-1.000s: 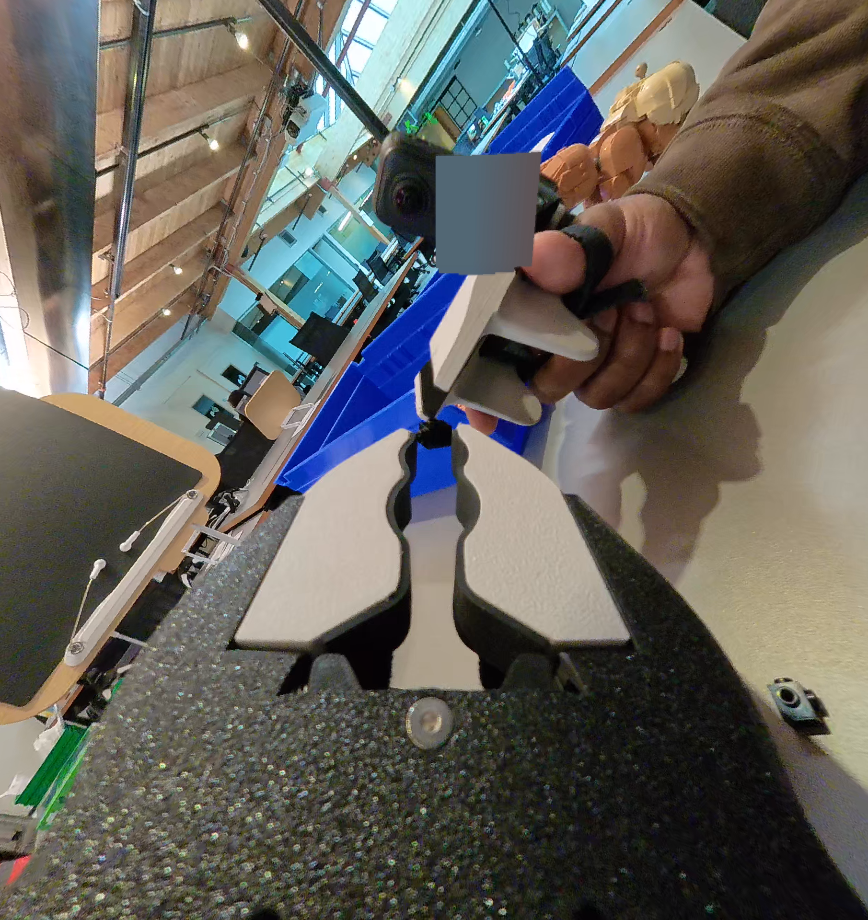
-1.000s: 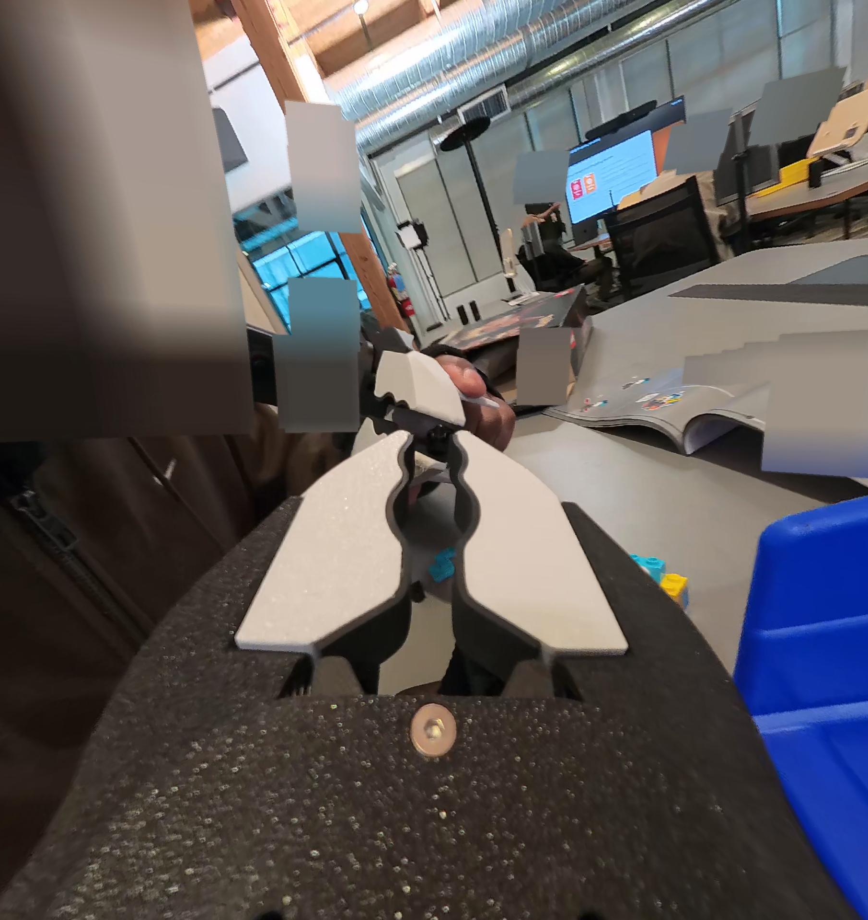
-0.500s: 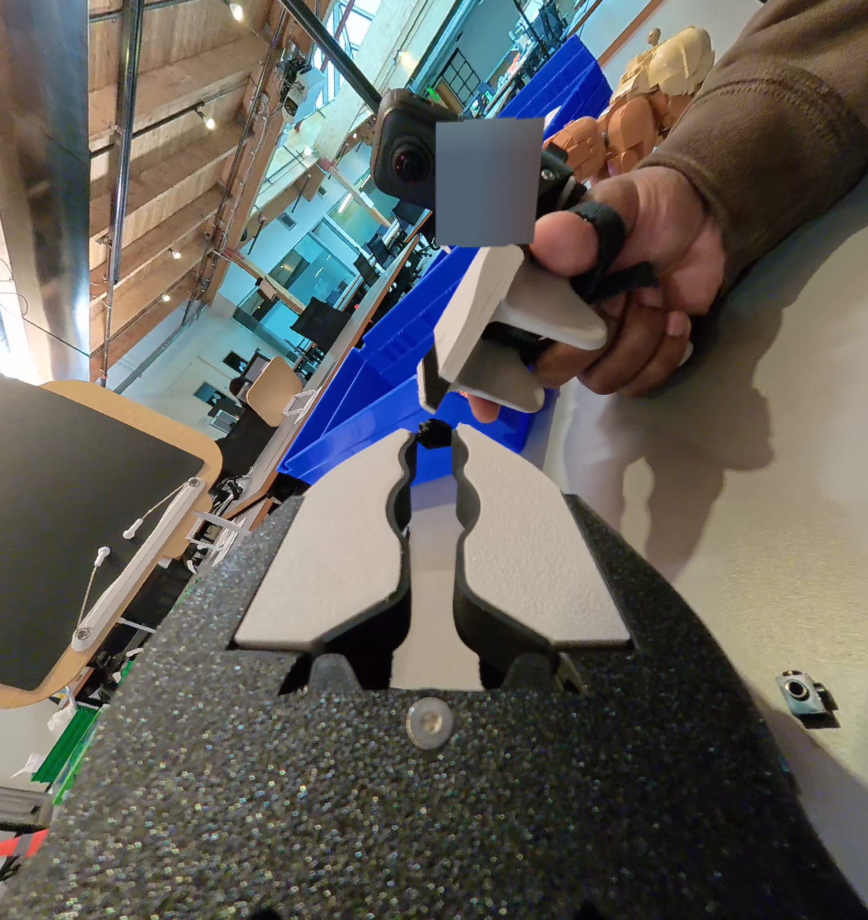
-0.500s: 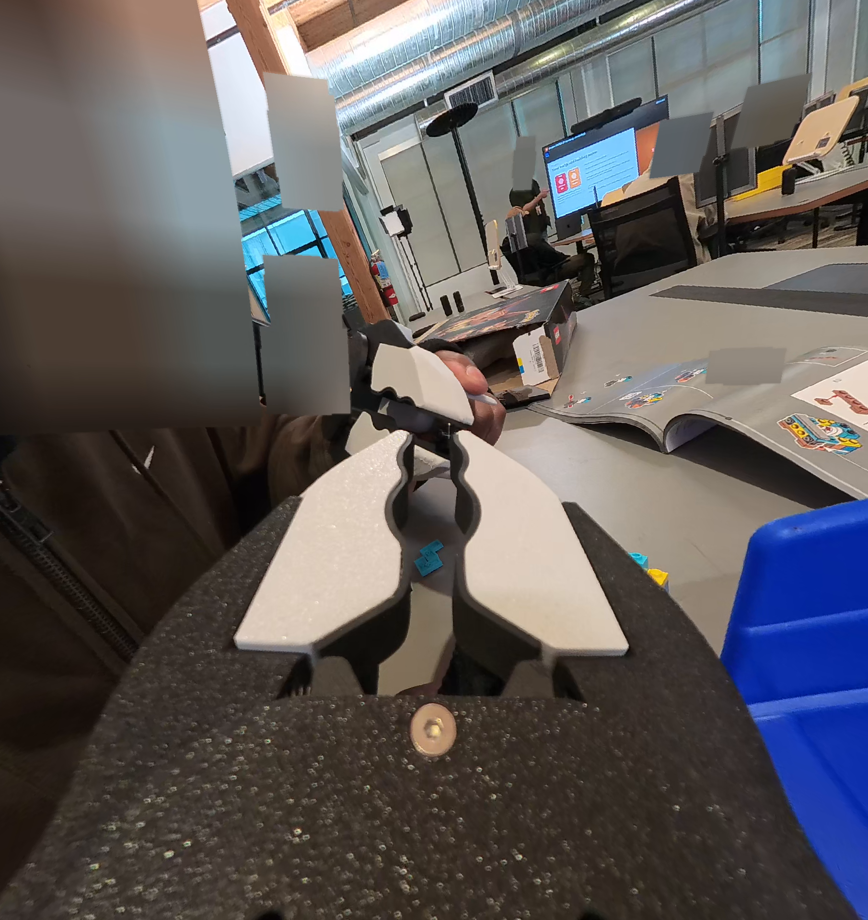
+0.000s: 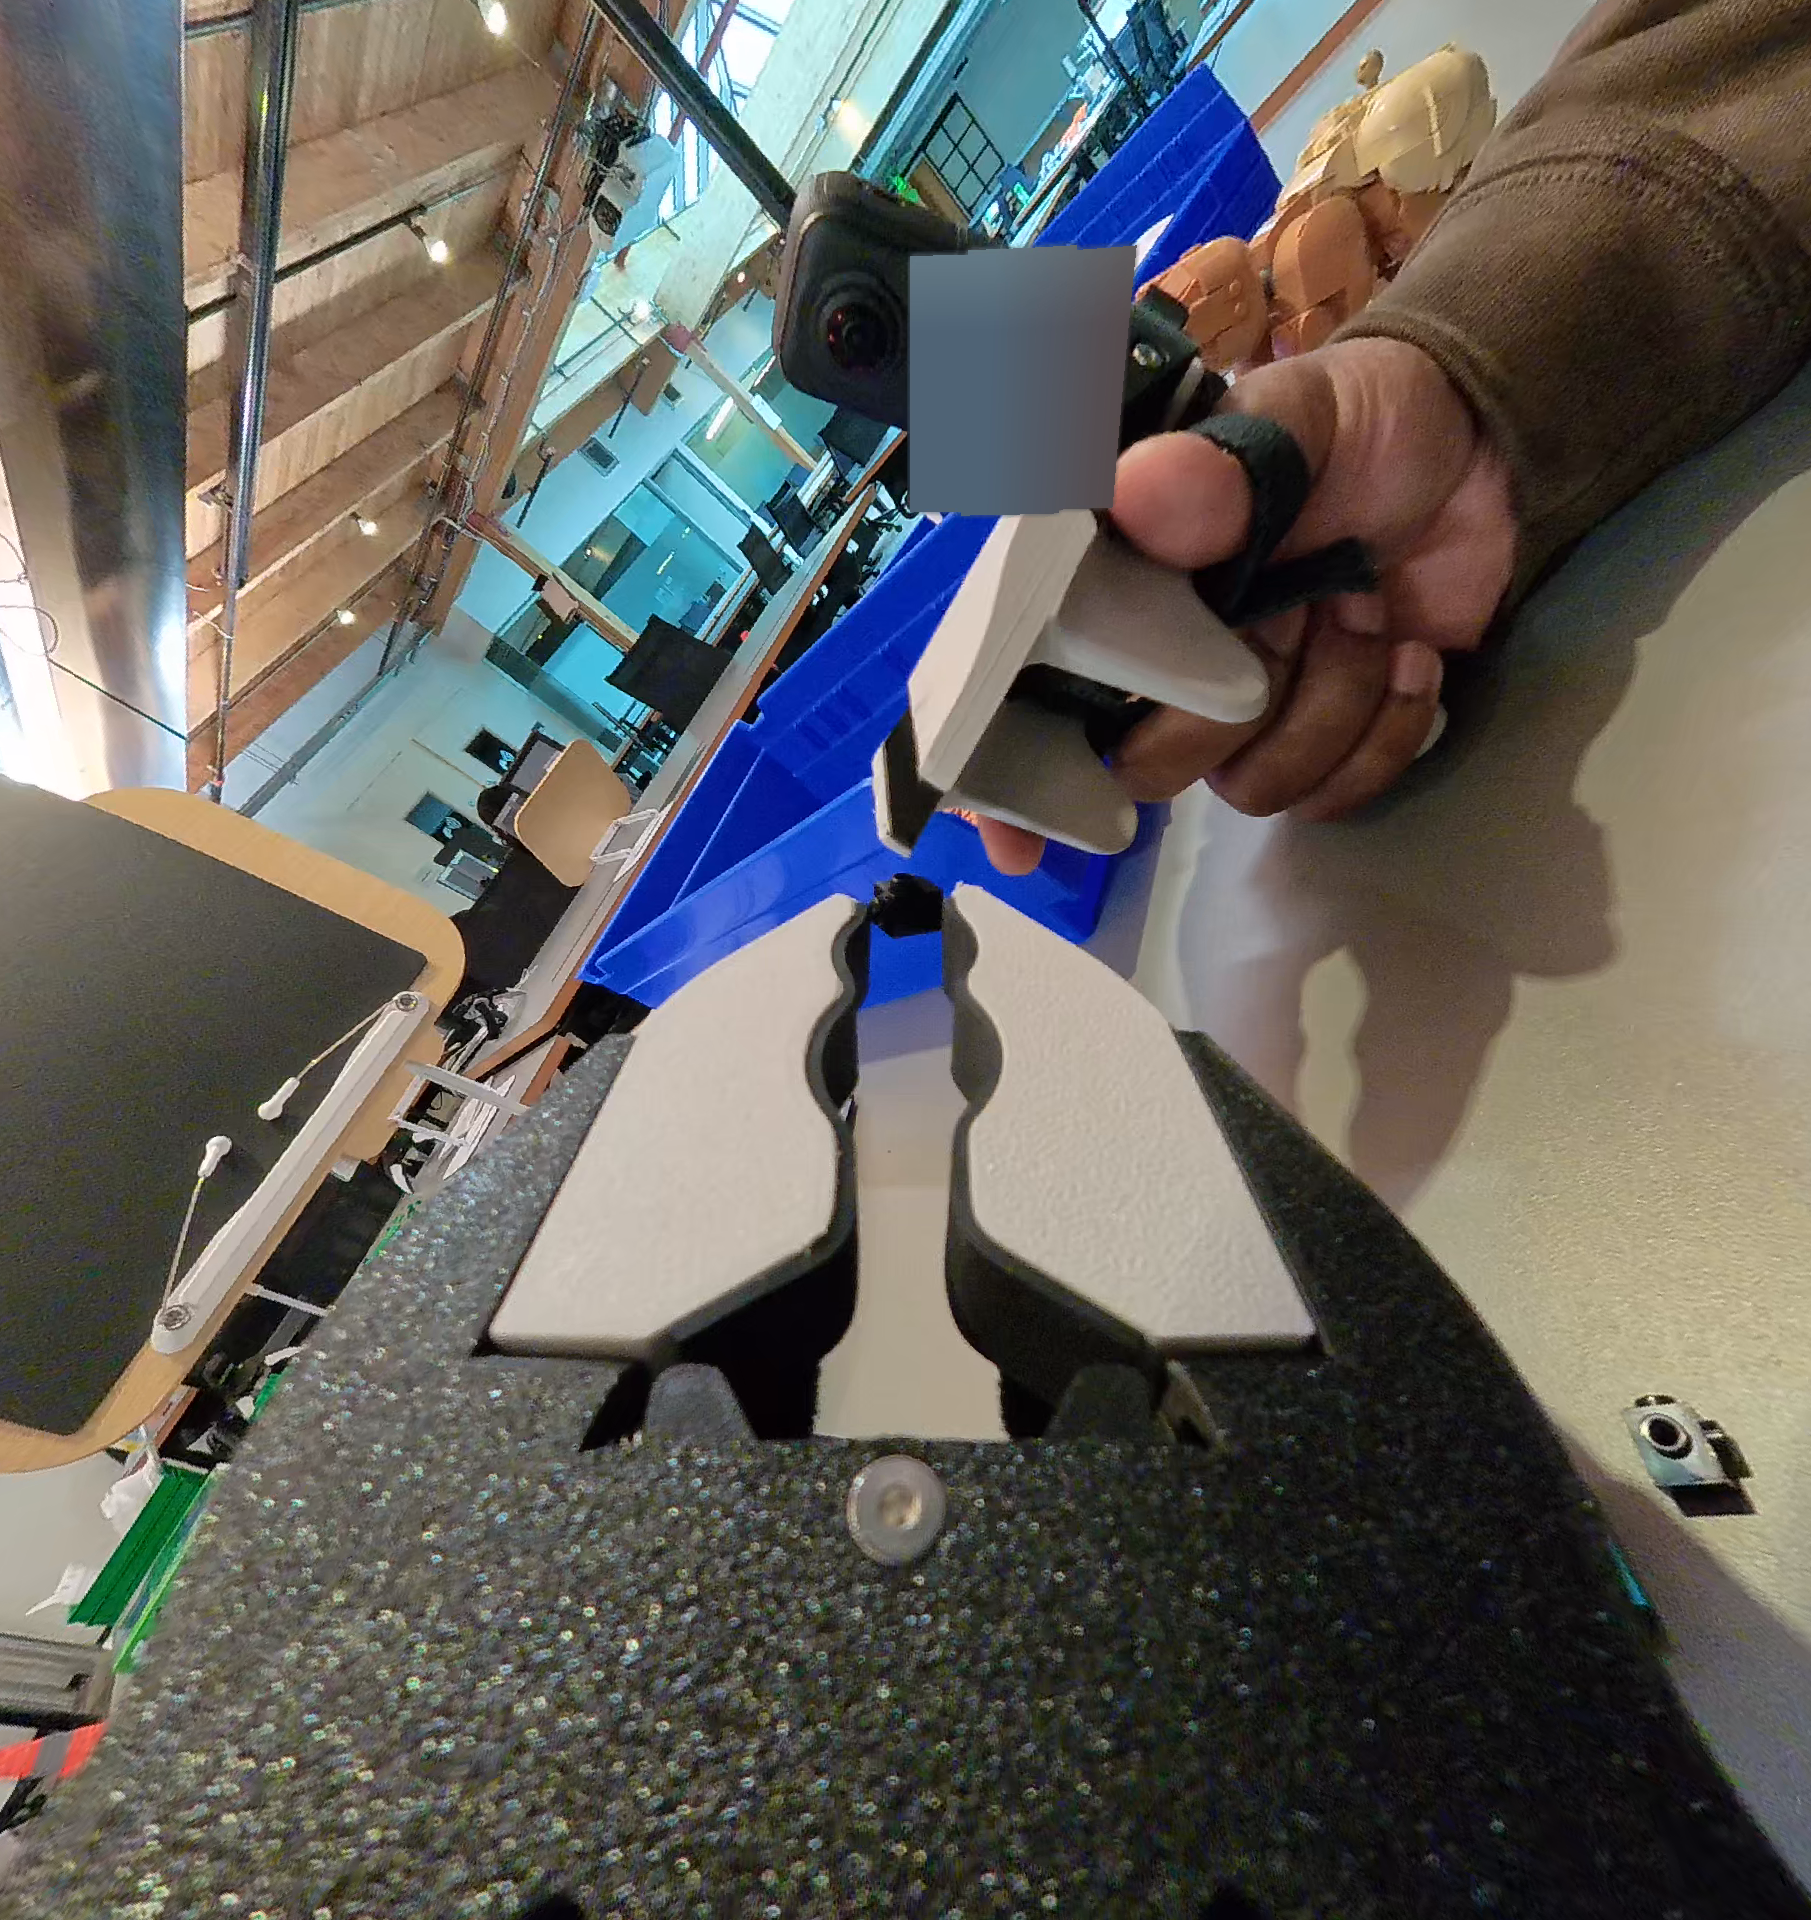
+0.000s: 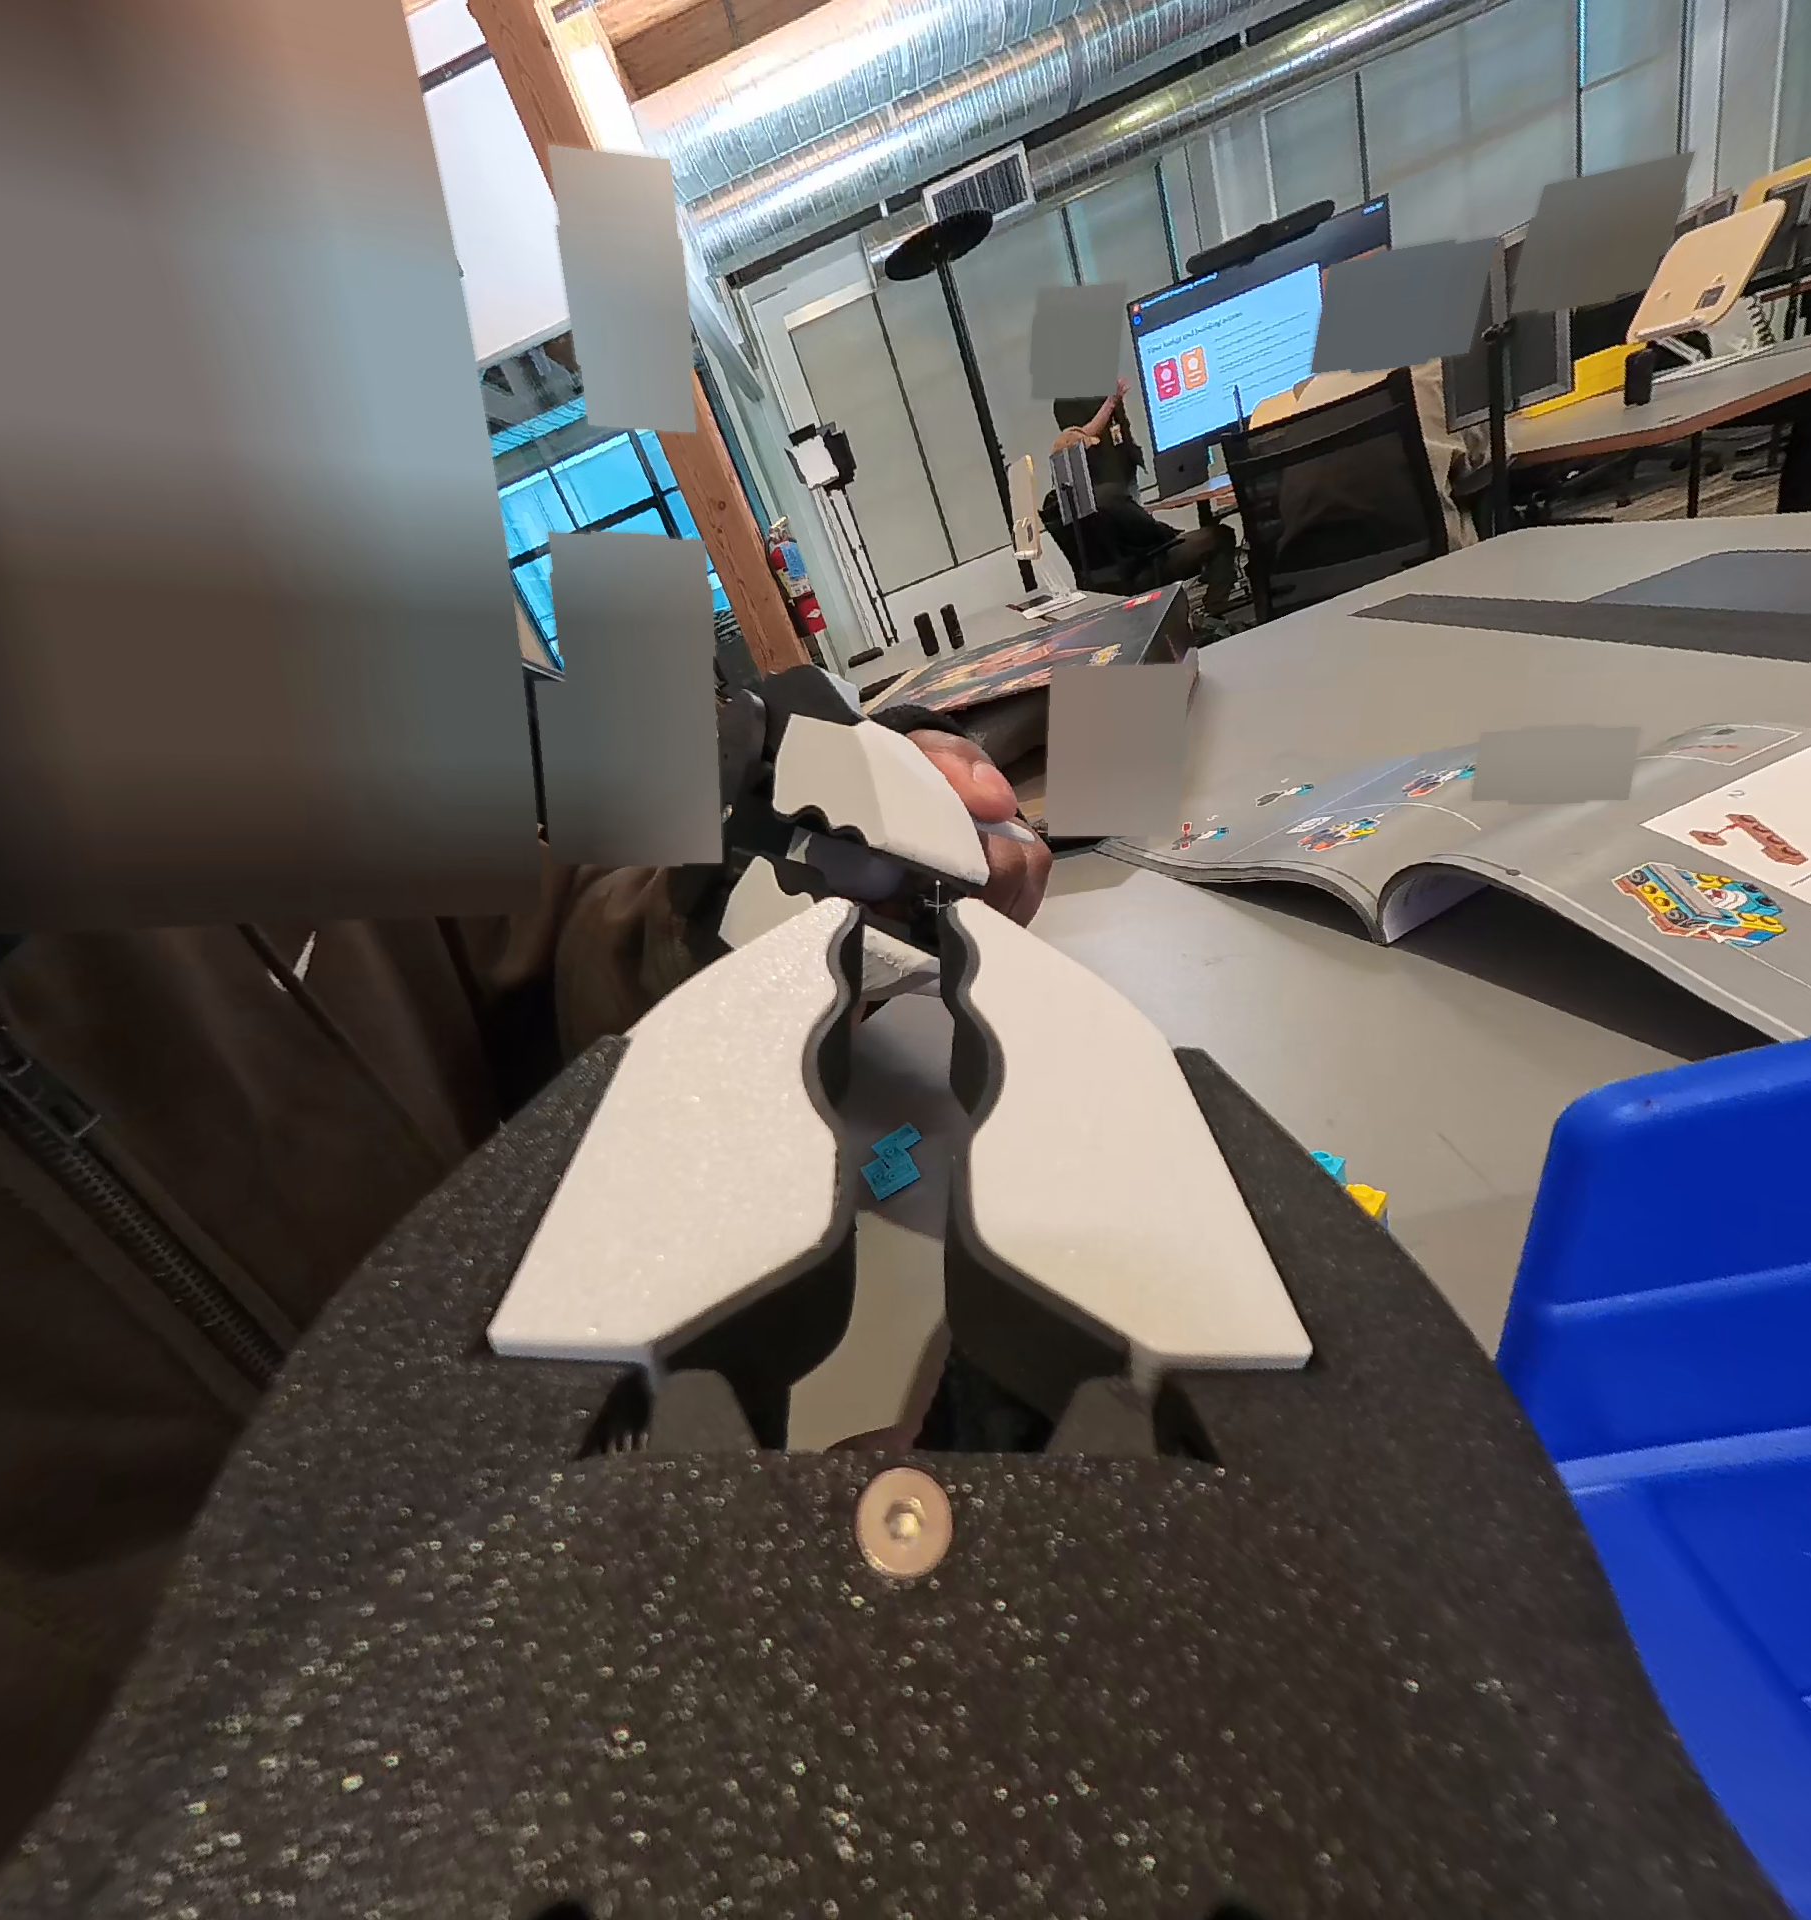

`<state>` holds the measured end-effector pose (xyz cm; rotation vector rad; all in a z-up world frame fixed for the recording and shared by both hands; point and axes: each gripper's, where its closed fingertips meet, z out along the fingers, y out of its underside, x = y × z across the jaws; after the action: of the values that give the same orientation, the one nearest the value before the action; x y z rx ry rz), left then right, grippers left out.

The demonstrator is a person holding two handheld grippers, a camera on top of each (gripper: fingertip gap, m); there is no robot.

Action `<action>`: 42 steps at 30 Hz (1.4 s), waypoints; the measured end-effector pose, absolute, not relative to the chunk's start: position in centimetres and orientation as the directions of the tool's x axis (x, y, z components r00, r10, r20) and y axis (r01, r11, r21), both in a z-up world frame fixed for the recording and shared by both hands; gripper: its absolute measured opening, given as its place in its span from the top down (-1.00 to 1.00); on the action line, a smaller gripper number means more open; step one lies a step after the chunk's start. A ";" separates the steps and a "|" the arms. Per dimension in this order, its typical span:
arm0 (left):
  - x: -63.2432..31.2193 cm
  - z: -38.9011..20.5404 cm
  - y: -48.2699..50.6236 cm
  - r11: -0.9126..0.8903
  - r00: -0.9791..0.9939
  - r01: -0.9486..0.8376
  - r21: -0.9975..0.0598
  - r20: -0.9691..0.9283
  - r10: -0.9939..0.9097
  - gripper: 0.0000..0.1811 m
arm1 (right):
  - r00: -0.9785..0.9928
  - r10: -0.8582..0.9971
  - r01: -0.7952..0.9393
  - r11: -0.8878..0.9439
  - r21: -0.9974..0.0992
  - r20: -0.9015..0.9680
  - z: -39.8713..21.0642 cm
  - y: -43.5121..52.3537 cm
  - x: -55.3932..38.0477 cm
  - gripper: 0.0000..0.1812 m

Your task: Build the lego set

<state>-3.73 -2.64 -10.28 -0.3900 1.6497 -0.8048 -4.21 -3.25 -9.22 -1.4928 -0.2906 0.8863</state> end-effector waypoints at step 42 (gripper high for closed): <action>-4.0 -11.3 -3.5 0.736 -0.306 0.196 -0.648 -0.753 -0.582 0.86 | 0.685 0.649 -0.247 -0.221 -0.943 -0.332 -10.6 -3.0 -5.0 0.80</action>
<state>-3.96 -3.46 -11.25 -0.3083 1.7188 -0.7937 -4.97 -3.04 -10.64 -1.5922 -0.3369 0.8536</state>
